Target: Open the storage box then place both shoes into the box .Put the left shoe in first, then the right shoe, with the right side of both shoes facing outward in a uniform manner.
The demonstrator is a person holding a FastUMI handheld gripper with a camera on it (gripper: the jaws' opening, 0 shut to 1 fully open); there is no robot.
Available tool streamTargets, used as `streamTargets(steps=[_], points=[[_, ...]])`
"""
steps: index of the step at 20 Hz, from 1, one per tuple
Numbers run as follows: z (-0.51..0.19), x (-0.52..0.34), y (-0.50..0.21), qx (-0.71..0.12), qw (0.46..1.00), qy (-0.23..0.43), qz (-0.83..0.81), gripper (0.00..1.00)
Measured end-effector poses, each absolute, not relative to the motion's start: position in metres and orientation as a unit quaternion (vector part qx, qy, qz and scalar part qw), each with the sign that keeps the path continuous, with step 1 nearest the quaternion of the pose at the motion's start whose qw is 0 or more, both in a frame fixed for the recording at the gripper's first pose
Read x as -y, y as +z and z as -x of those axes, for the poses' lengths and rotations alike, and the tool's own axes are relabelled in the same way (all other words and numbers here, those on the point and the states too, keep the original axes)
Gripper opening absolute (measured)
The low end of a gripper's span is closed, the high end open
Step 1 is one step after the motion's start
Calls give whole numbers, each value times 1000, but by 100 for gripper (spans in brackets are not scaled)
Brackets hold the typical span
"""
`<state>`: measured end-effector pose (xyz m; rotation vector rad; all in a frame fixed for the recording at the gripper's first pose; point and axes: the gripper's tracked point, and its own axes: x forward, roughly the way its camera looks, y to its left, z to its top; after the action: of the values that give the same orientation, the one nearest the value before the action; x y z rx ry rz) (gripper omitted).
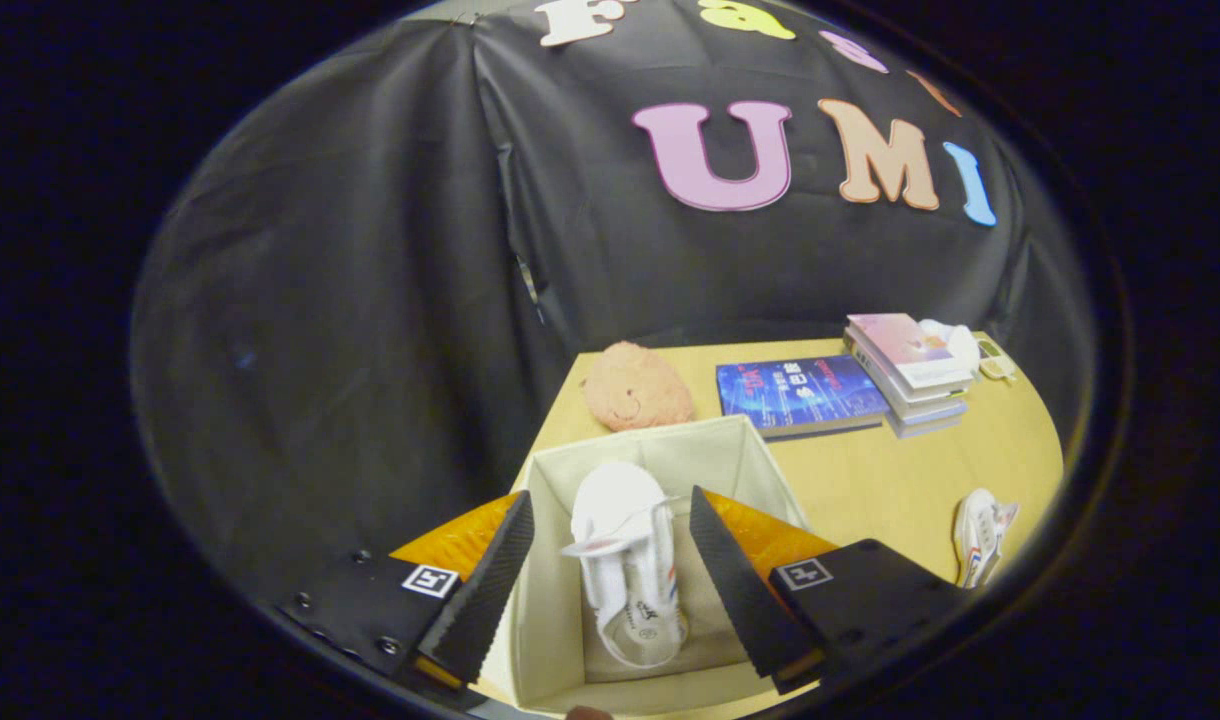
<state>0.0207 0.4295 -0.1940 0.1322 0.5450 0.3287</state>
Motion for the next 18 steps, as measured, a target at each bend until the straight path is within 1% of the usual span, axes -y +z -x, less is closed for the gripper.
streamTargets(steps=[4,6,12,18], points=[[-29,-372,-179,-246,958,134,-59,99],[-32,-334,-181,-247,962,107,-44,99],[-25,-196,-210,-286,958,-9,1,99],[11,-75,-254,-351,929,-116,-4,100]])
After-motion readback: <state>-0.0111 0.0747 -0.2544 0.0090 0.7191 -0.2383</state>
